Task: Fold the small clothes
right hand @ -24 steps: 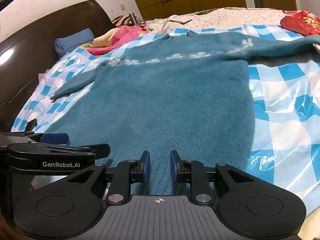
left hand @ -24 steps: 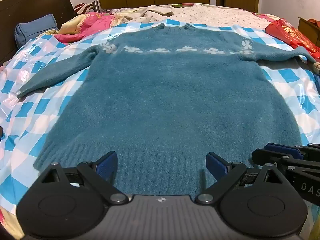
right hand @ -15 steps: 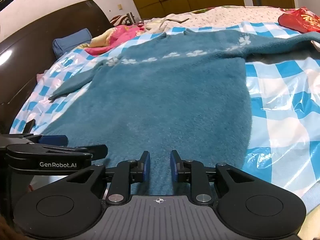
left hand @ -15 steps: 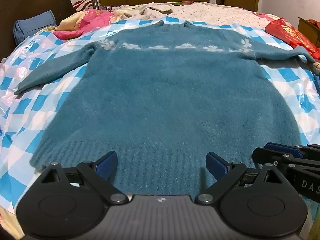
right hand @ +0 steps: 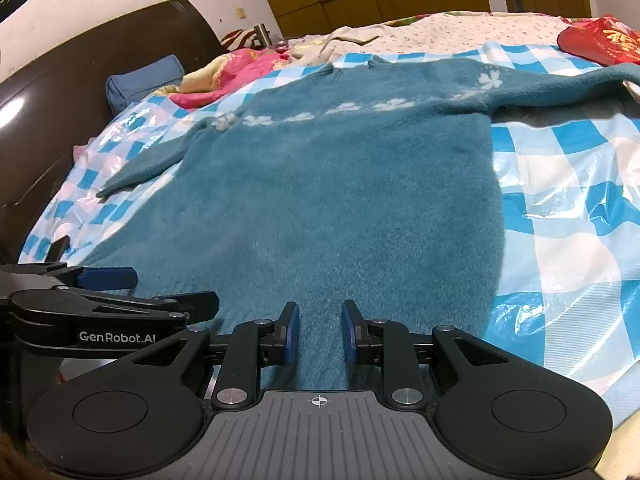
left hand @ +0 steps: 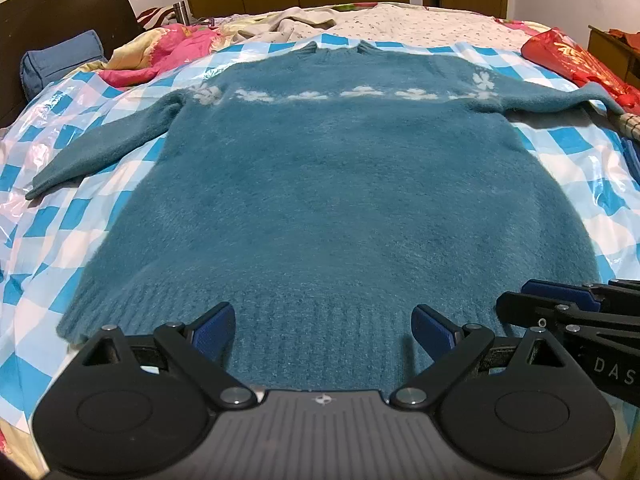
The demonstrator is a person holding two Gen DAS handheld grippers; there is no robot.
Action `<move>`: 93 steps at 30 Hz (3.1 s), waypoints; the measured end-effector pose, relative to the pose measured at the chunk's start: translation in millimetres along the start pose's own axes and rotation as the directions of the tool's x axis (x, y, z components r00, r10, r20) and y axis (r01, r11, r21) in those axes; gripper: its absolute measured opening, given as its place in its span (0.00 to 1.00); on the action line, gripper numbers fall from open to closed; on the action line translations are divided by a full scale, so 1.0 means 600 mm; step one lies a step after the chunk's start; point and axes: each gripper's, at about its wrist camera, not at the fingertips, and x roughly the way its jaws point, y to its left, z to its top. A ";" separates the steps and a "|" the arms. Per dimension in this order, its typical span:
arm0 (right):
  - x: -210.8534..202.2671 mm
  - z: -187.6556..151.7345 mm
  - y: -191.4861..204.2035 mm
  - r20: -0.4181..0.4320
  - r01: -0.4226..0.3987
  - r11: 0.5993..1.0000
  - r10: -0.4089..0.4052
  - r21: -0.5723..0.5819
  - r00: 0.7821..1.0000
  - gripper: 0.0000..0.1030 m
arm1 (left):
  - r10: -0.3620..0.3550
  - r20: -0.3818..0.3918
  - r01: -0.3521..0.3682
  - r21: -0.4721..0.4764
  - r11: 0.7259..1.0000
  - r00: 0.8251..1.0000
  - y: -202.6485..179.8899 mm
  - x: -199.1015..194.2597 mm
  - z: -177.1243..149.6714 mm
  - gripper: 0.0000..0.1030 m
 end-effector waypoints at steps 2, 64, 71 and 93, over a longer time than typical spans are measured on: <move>-0.001 -0.001 0.000 0.001 0.000 1.000 0.000 0.000 1.000 0.23 | -0.001 -0.001 0.001 -0.003 1.000 1.000 0.001 0.000 0.000 1.00; 0.001 0.001 -0.003 -0.003 -0.001 1.000 0.001 0.003 1.000 0.26 | 0.007 -0.007 -0.007 0.023 1.000 1.000 -0.008 0.005 0.000 1.00; 0.000 -0.003 0.000 -0.003 0.001 1.000 -0.001 -0.002 1.000 0.27 | 0.012 -0.013 -0.012 0.030 0.999 1.000 -0.010 0.007 -0.002 1.00; -0.029 0.088 -0.122 0.114 0.035 0.967 -0.065 0.252 0.991 0.32 | -0.123 0.056 0.116 0.119 0.986 0.991 -0.071 0.009 0.088 1.00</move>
